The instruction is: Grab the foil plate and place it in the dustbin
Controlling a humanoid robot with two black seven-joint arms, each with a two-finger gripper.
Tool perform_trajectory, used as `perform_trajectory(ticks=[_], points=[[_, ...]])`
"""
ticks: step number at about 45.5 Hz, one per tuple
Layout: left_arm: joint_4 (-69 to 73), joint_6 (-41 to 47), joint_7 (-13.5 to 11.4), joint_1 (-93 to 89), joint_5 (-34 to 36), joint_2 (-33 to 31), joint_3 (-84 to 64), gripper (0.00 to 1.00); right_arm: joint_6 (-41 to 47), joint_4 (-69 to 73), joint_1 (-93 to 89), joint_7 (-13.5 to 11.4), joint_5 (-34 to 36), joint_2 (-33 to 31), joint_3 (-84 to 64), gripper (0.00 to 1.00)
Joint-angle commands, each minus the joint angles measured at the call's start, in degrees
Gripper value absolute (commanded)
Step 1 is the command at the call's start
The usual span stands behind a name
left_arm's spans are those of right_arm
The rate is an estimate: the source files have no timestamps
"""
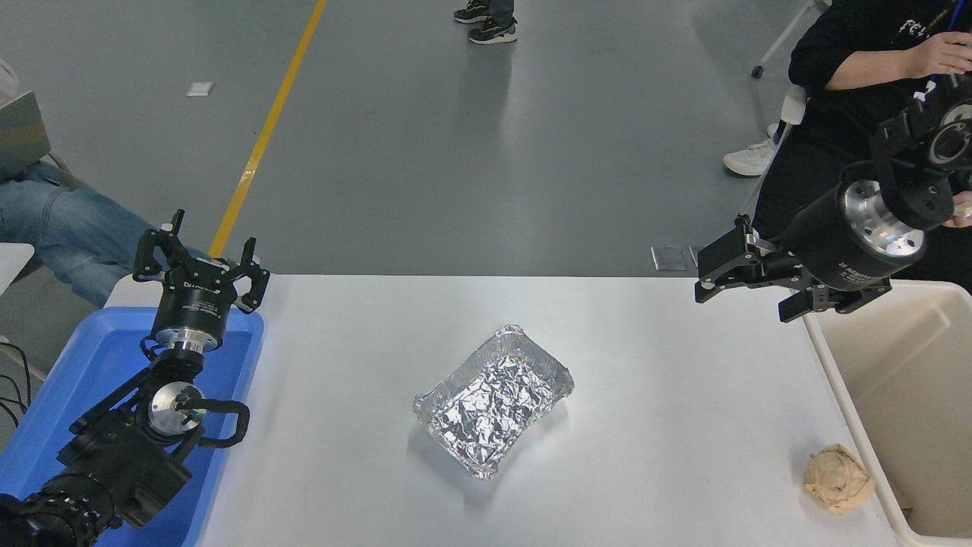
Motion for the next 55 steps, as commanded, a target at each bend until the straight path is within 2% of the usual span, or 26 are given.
perform_trajectory(ticks=[1,23,38,55], points=[[0.0,0.0,0.0,0.0,0.0,0.0,0.0,0.99,-0.4,-2.3,-2.7,0.1,0.1,1.3,0.7,1.0],[0.0,0.0,0.0,0.0,0.0,0.0,0.0,0.99,-1.1,-3.8,-10.9,0.2,0.1,5.6,3.2,1.0],[0.0,0.0,0.1,0.0,0.0,0.0,0.0,0.99,-12.7,-6.4,-24.3,0.2,0.3,5.7,12.7,1.0],[0.0,0.0,0.1,0.0,0.0,0.0,0.0,0.99,-21.7,-12.1,-40.6,0.1,10.9,7.9,23.4,1.0]])
